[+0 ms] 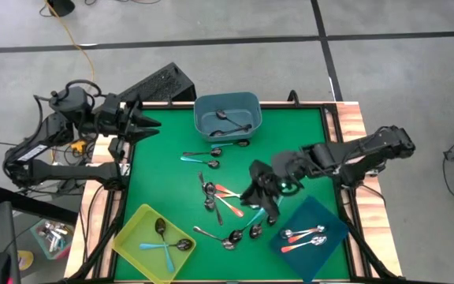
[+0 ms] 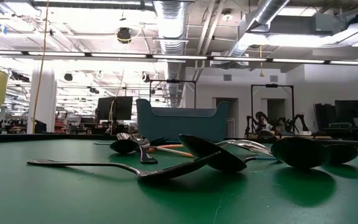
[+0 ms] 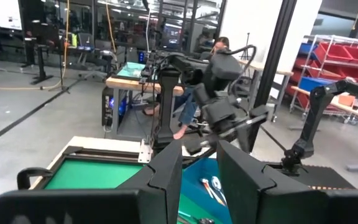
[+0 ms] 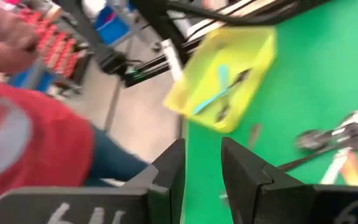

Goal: Sort silverware by color (type)
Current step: Put the light blue spoon into the yellow bin

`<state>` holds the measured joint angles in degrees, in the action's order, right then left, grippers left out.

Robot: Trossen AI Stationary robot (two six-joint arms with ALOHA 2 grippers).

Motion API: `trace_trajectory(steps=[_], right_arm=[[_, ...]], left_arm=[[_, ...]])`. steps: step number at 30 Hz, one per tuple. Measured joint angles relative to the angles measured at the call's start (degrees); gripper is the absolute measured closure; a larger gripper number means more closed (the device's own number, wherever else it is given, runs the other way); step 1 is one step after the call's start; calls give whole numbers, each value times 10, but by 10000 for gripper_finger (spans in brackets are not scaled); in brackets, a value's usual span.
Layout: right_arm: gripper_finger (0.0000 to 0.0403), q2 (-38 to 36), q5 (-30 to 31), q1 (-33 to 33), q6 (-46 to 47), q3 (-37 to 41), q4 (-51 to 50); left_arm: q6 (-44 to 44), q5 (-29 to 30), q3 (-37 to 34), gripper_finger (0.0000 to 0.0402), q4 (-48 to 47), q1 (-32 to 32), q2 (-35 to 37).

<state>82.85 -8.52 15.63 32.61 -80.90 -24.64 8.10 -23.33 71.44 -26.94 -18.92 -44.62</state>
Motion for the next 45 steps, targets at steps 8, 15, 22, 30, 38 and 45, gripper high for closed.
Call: trace_trajectory(steps=[8,15,22,30,38,45], right_arm=[[290,72,9,-15,-89,0,-6],[290,141,12,-4,-132,0,2],[288,195,13,6,-170,0,-8],[245,216,13,14,-236,0,-38],[202,235,14,21,-327,0,-82],[214,284,17,28,-357,0,-92]], left_arm=[[-3,0,0,315,-41,0,17],[-3,0,0,315,-78,0,35],[-3,0,-1,315,-87,0,48],[-18,3,-1,315,-116,0,53],[-16,4,-1,315,-124,0,53],[-29,40,-1,315,-140,0,53]])
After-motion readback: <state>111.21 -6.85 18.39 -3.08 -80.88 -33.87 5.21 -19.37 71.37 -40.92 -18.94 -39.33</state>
